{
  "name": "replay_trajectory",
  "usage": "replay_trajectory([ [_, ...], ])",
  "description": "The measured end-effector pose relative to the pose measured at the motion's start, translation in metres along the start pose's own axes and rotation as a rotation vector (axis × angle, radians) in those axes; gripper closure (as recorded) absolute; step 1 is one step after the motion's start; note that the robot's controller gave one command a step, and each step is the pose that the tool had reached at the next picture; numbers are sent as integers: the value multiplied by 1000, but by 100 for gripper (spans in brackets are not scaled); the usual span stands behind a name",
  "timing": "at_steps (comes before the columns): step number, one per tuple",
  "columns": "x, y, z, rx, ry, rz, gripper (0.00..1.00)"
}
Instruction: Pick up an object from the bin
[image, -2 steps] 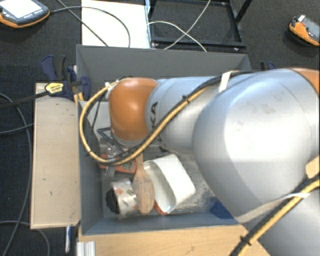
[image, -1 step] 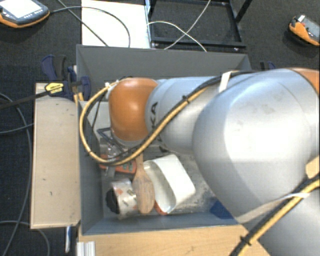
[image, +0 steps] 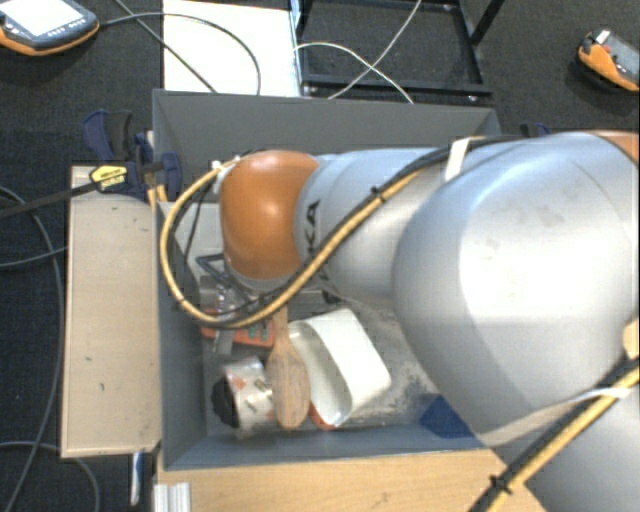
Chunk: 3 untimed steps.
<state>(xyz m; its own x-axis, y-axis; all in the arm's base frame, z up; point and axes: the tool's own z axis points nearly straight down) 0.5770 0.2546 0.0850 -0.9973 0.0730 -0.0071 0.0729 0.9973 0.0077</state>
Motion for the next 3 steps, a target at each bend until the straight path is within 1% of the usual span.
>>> replay_trajectory([
  [1, -1, 1, -30, -2, -4, 0, 100],
  [2, -3, 2, -45, -5, -10, 0, 100],
  [3, -4, 2, -52, -6, -12, 0, 100],
])
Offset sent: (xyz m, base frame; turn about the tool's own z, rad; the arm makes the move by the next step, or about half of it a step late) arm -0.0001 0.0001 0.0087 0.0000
